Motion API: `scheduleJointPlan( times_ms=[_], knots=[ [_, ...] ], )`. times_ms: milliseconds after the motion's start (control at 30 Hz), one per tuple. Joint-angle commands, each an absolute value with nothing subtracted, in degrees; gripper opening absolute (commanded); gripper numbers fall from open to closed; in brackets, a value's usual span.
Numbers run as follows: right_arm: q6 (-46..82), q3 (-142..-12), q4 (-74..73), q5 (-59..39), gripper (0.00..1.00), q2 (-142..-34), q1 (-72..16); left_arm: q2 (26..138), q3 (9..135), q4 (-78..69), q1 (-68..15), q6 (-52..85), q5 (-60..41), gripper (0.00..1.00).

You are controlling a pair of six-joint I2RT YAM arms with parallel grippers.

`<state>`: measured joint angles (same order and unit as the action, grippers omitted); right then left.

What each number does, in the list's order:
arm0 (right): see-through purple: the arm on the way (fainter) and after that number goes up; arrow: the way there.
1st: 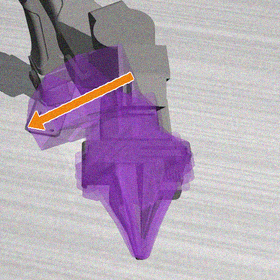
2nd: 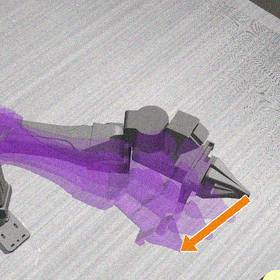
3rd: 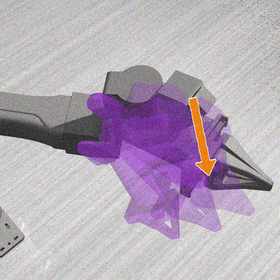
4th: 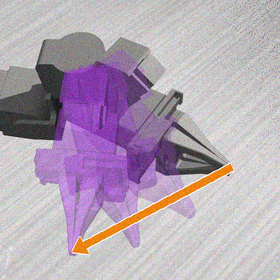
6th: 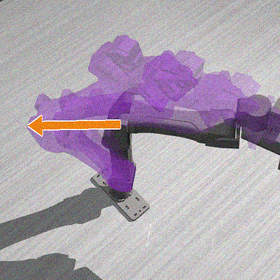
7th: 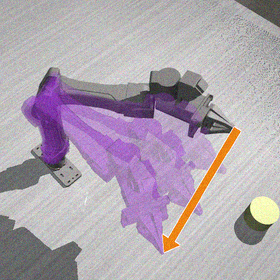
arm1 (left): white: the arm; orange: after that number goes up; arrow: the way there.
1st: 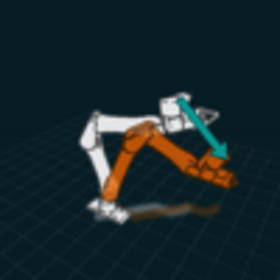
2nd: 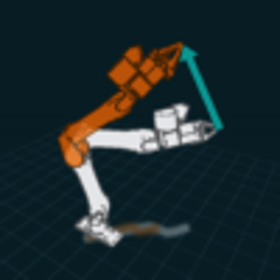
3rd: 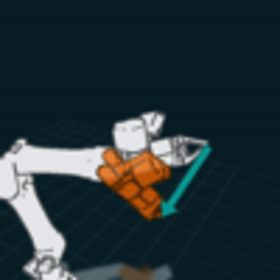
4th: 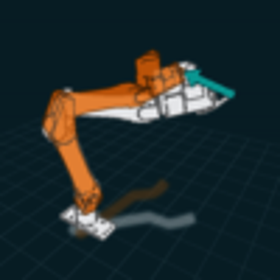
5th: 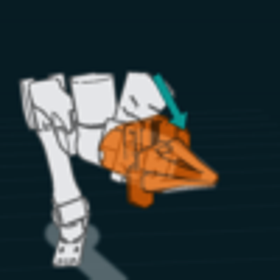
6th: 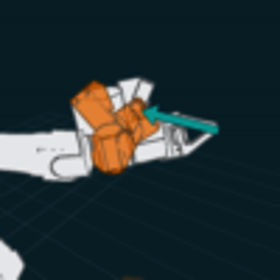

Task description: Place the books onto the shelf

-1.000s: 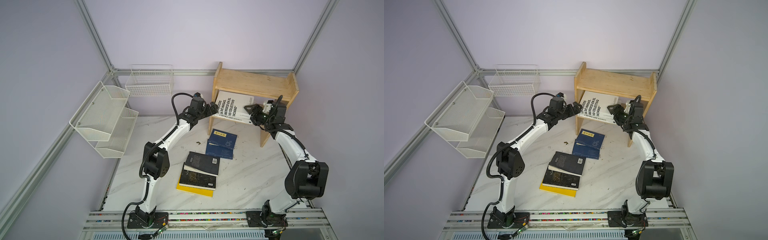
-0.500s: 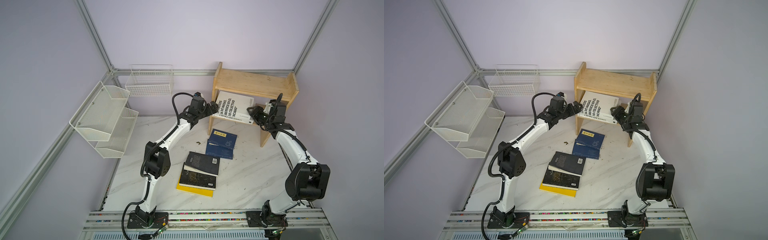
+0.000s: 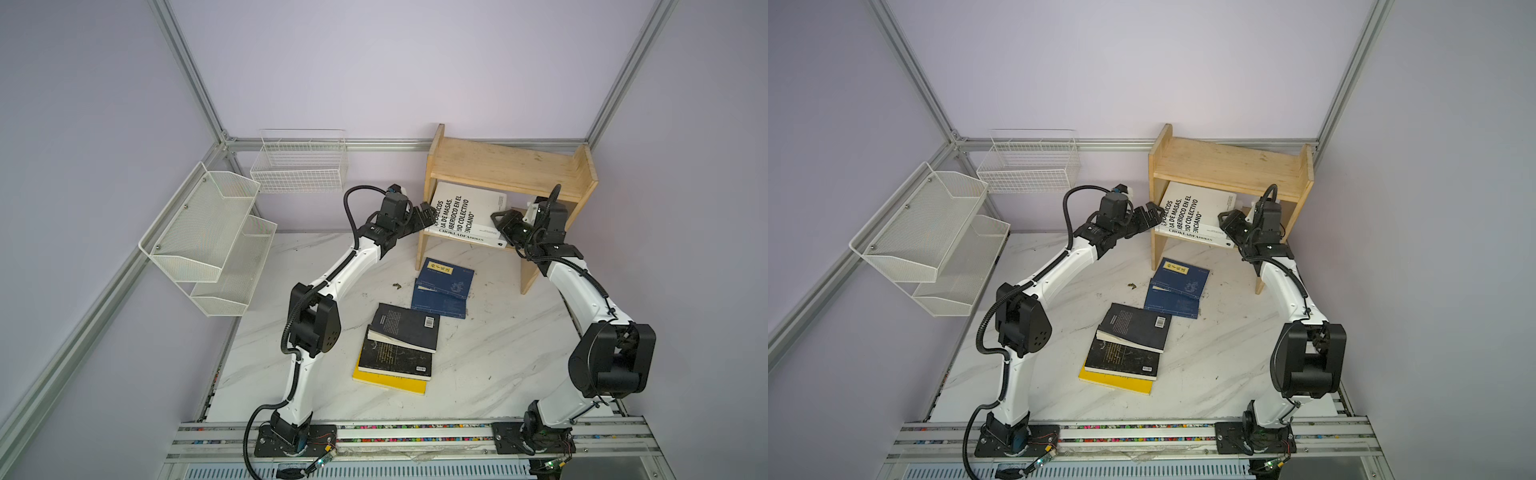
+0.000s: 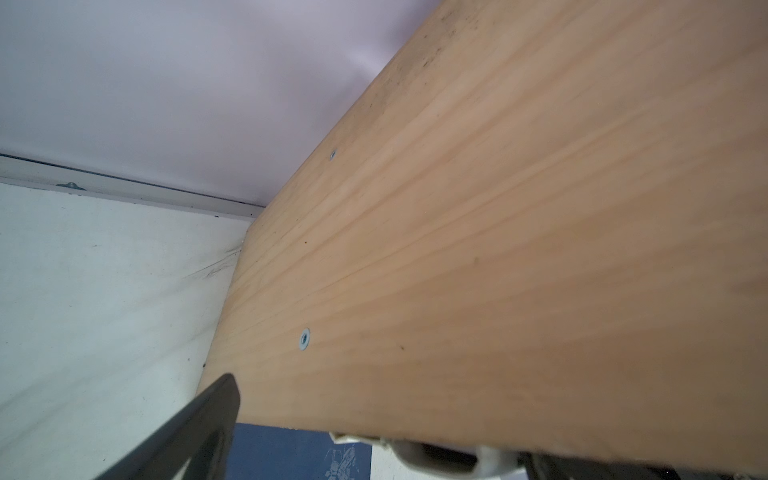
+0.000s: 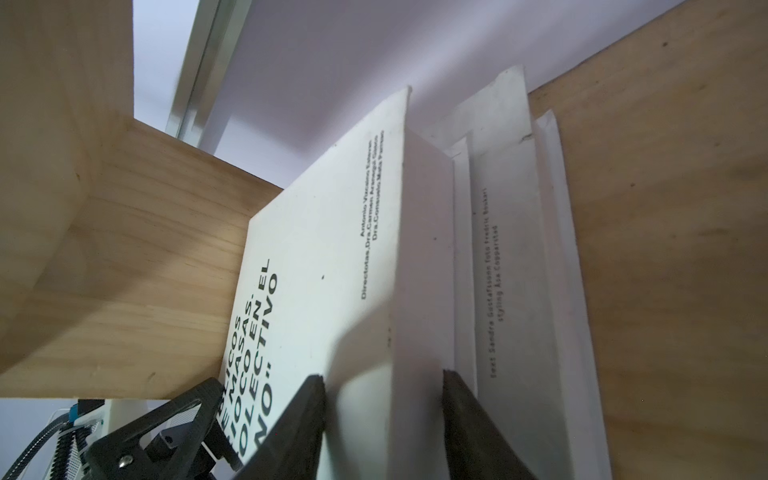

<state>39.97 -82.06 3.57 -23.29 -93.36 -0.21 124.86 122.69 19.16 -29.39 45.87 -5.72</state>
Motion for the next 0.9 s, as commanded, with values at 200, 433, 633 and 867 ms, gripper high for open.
scheduleJointPlan(
  times_ms=[200, 433, 633, 867],
  knots=[
    [40.84, -82.26, 0.52, -23.78, 0.48, -94.66, -2.67, 121.8, 124.3, 18.25, -29.53, 43.16, -6.54, 1.0],
    [39.71, -83.93, 2.42, -22.22, 0.54, -95.18, -2.91, 117.75, 119.73, 14.79, -29.53, 42.81, -6.85, 1.0],
    [37.3, -85.1, 4.11, -18.85, 0.71, -93.34, -2.9, 113.0, 114.25, 11.17, -29.53, 41.42, -8.97, 1.0],
    [33.31, -85.9, 6.94, -14.6, 0.82, -89.23, -2.55, 106.29, 102.86, 3.44, -29.53, 36.96, -21.99, 1.0]
  ],
)
